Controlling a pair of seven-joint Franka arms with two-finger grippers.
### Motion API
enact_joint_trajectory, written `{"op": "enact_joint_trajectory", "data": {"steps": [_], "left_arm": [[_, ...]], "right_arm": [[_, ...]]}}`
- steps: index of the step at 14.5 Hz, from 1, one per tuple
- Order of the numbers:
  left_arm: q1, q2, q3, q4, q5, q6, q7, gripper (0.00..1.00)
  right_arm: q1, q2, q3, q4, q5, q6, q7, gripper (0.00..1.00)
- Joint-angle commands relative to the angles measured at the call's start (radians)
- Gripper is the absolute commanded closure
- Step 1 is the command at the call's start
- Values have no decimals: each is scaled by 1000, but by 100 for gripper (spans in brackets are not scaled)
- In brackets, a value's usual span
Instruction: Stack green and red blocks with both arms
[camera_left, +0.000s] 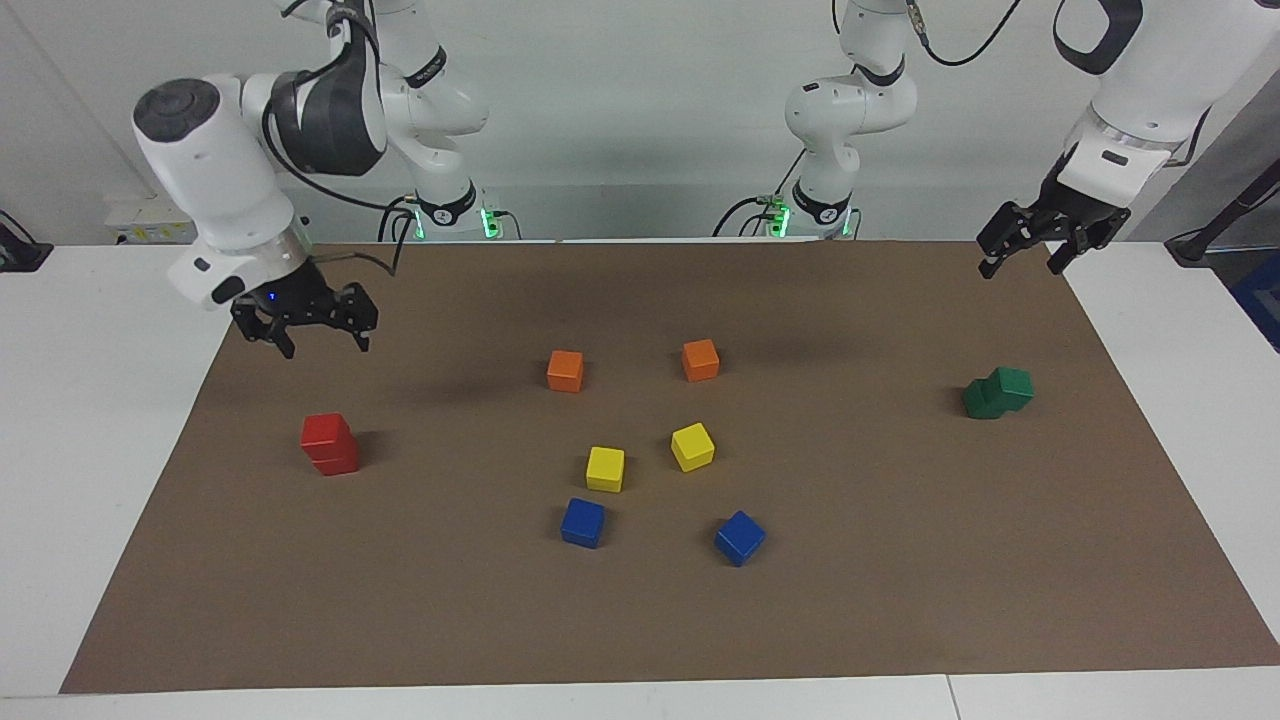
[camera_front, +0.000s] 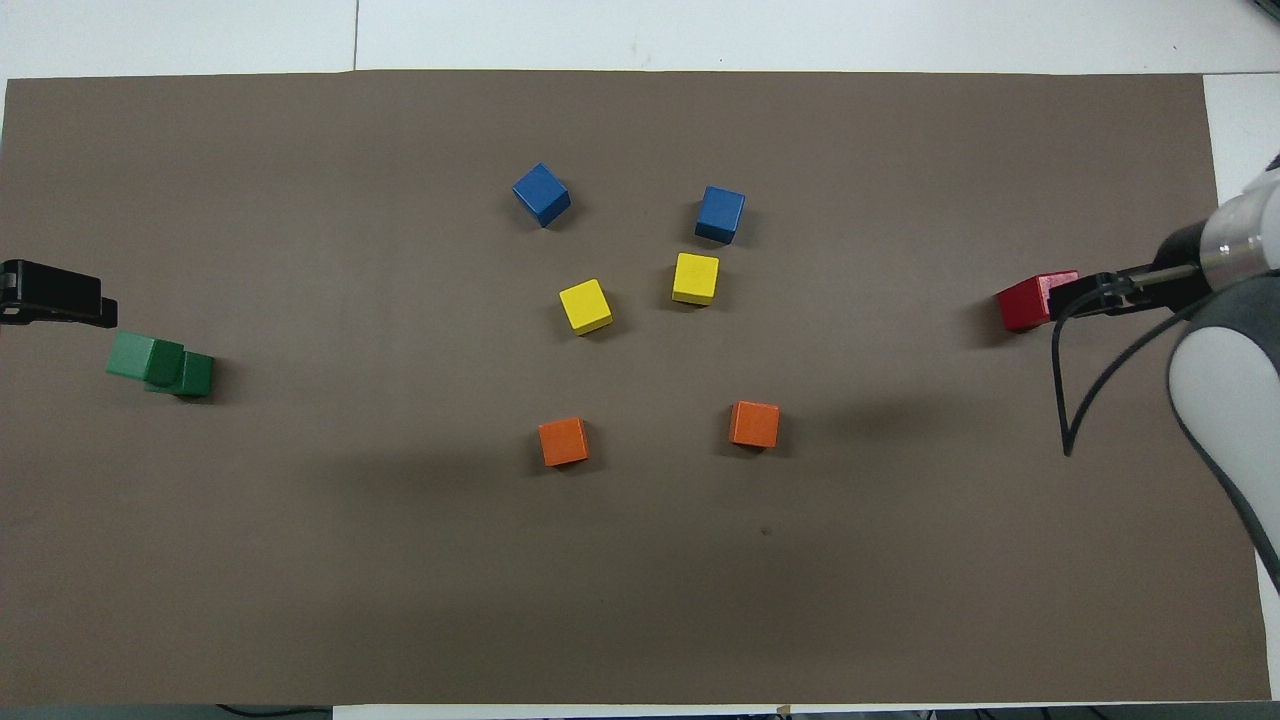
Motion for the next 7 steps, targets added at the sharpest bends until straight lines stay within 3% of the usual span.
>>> {"op": "enact_joint_trajectory", "data": {"steps": [1, 5, 7], "left_arm": [[-19, 0, 13, 9, 6, -17, -32, 0], [-28, -12, 12, -33, 8, 33, -40, 0], [-29, -10, 13, -39, 11, 49, -40, 0]], "right_arm": [[-10, -90, 5, -22, 16, -85, 1, 0], [-10, -89, 21, 31, 10, -150, 3, 0], [-11, -39, 21, 108, 4, -164, 4, 0]]}}
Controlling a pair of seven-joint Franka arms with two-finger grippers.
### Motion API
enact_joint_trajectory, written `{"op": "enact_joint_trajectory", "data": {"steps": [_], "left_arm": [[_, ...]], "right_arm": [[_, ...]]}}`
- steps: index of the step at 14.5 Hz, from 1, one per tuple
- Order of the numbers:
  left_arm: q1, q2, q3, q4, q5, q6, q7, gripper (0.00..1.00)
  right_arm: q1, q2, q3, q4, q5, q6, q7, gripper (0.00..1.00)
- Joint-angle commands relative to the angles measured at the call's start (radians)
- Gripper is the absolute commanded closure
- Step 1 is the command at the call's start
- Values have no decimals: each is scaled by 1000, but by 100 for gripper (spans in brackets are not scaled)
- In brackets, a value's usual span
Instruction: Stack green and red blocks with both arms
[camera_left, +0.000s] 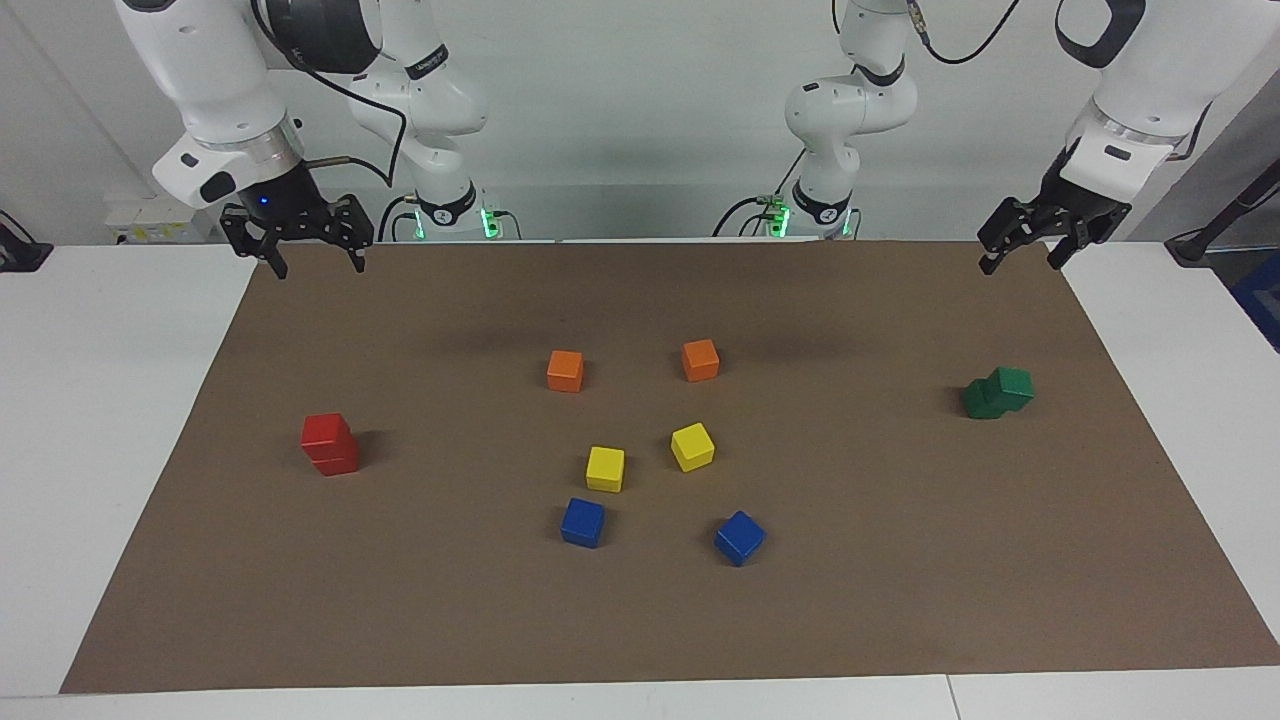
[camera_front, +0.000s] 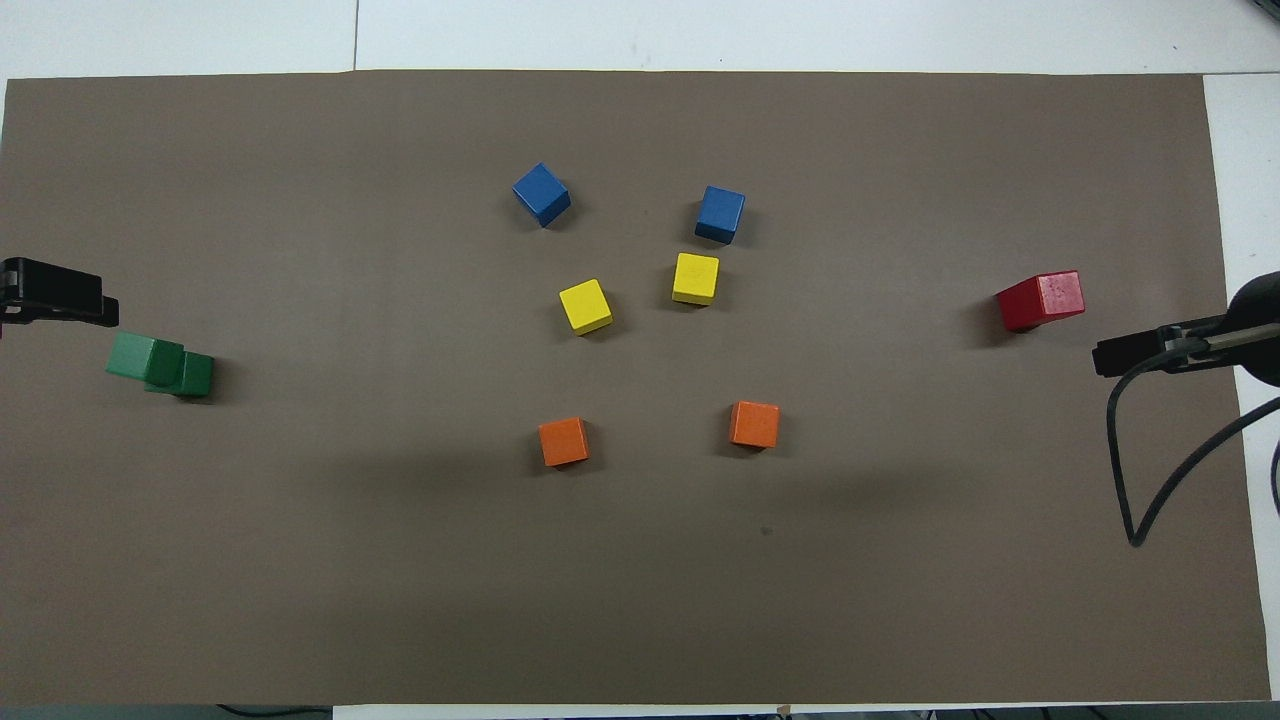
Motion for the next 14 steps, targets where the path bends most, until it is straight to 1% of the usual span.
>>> {"op": "enact_joint_trajectory", "data": {"steps": [1, 14], "left_arm": [[-23, -11, 12, -27, 17, 29, -18, 0], [-23, -11, 11, -26, 28, 15, -17, 0]], "right_arm": [[-14, 81, 10, 121, 4, -50, 4, 0], [-21, 93, 8, 135, 9, -54, 9, 0]]}}
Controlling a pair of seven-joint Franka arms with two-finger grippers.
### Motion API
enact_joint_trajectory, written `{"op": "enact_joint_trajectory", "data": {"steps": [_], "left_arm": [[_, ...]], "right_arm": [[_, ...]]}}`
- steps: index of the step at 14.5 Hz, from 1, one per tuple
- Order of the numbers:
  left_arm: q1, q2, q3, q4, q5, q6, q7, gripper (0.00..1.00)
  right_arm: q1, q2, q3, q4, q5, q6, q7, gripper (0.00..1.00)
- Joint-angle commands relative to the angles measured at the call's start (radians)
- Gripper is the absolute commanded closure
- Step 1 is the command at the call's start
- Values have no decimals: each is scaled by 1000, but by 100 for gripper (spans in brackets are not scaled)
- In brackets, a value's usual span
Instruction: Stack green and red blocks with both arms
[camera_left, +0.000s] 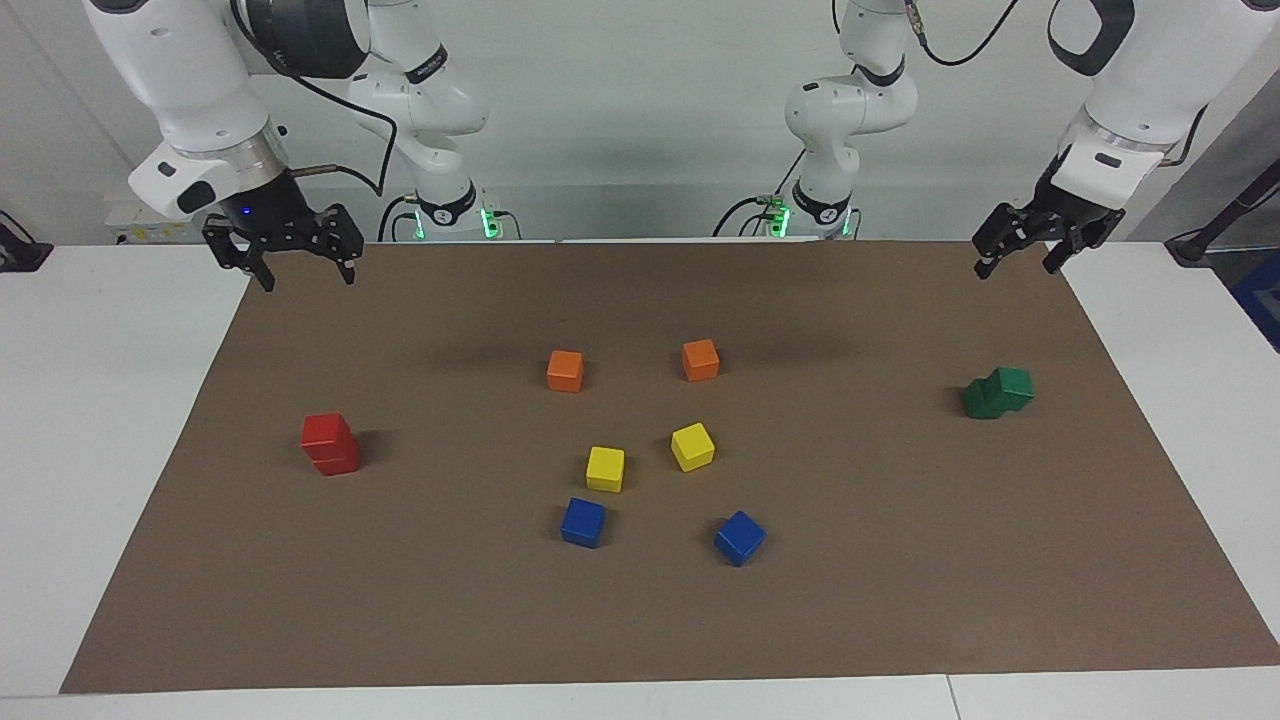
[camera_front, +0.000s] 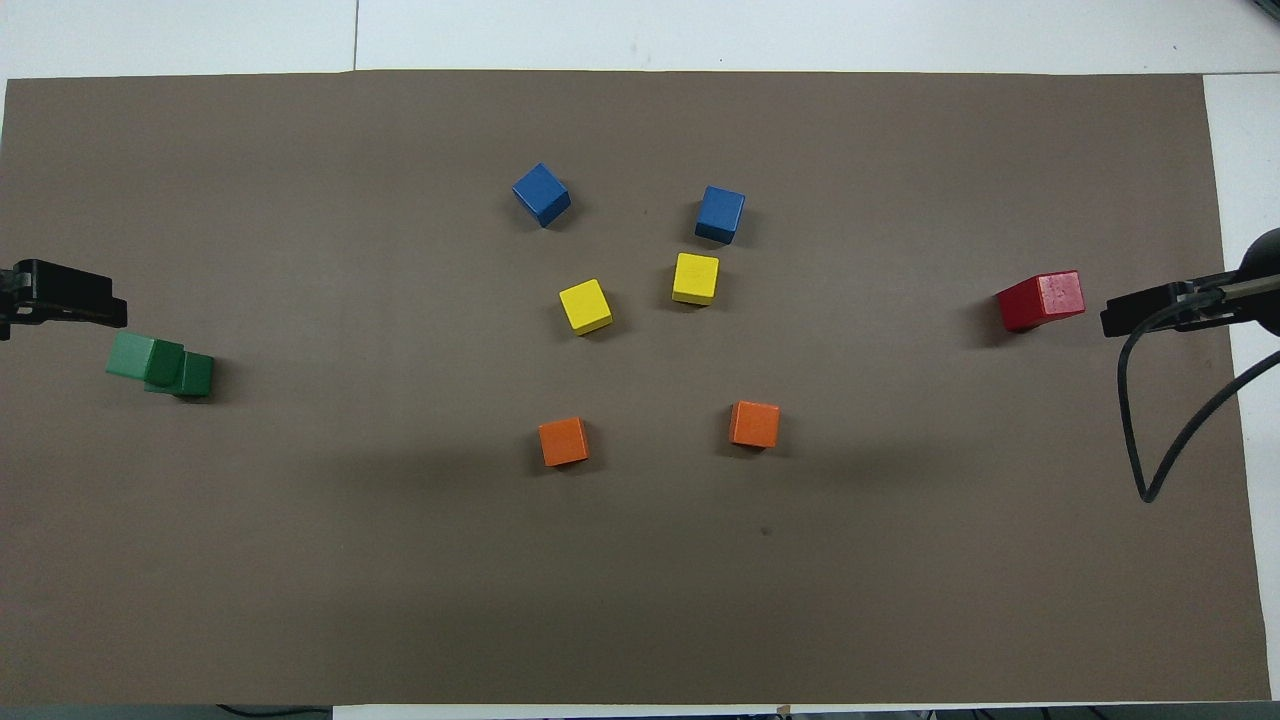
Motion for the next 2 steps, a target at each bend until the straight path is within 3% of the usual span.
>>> {"op": "enact_joint_trajectory", "data": {"steps": [1, 2], "left_arm": [[-18, -10, 10, -17, 18, 10, -15, 0], [-18, -11, 10, -16, 18, 10, -15, 0]], "right_arm": [[-15, 14, 9, 24, 9, -26, 10, 0], [-15, 12, 9, 21, 9, -26, 10, 0]]}}
